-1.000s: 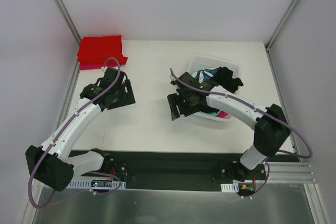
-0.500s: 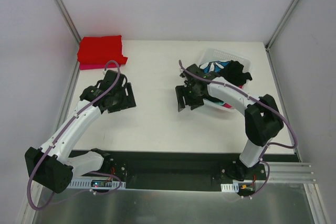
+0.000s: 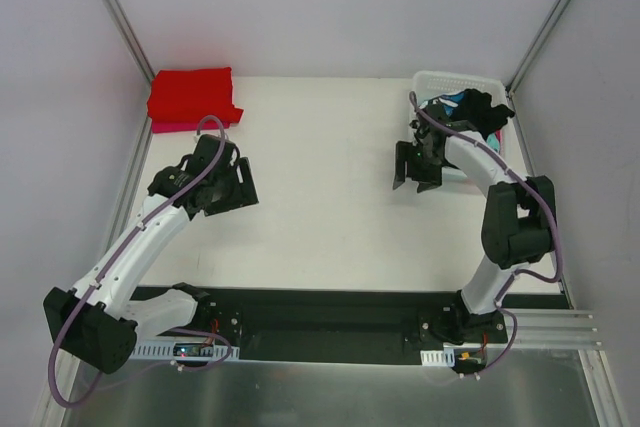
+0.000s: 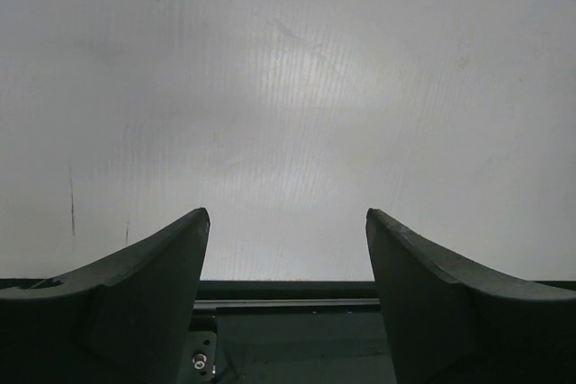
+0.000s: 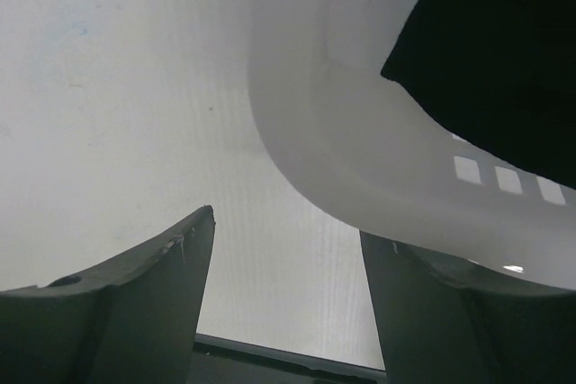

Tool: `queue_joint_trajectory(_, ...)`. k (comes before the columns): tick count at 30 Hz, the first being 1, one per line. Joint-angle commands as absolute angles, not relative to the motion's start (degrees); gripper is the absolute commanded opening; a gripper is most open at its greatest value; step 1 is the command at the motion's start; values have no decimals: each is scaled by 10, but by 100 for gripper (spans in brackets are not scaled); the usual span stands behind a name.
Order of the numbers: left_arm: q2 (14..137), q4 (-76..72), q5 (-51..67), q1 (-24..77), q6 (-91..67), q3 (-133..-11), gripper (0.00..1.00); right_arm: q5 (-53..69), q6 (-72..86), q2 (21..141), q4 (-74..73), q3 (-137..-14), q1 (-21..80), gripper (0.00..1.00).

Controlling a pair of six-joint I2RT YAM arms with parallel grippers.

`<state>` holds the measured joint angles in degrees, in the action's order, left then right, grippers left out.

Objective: Fold and stack the t-shirts

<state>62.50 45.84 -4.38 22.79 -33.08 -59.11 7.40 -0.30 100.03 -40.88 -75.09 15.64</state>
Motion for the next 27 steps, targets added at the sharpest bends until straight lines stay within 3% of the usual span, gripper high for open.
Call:
queue_joint_trajectory(1,606,474,-32,226,-329,-589,71,63,-38,983,-435,-757,94,69)
queue_joint_trajectory(16,599,487,-25,226,-324,-595,71,86,-15,1048,-465,-872,-36,68)
queue_joint_trajectory(23,601,485,-20,226,-332,-598,71,131,-3,995,-496,-903,-1,67)
queue_joint_trajectory(27,602,485,-15,226,-333,-607,71,128,-2,964,-528,-963,80,68)
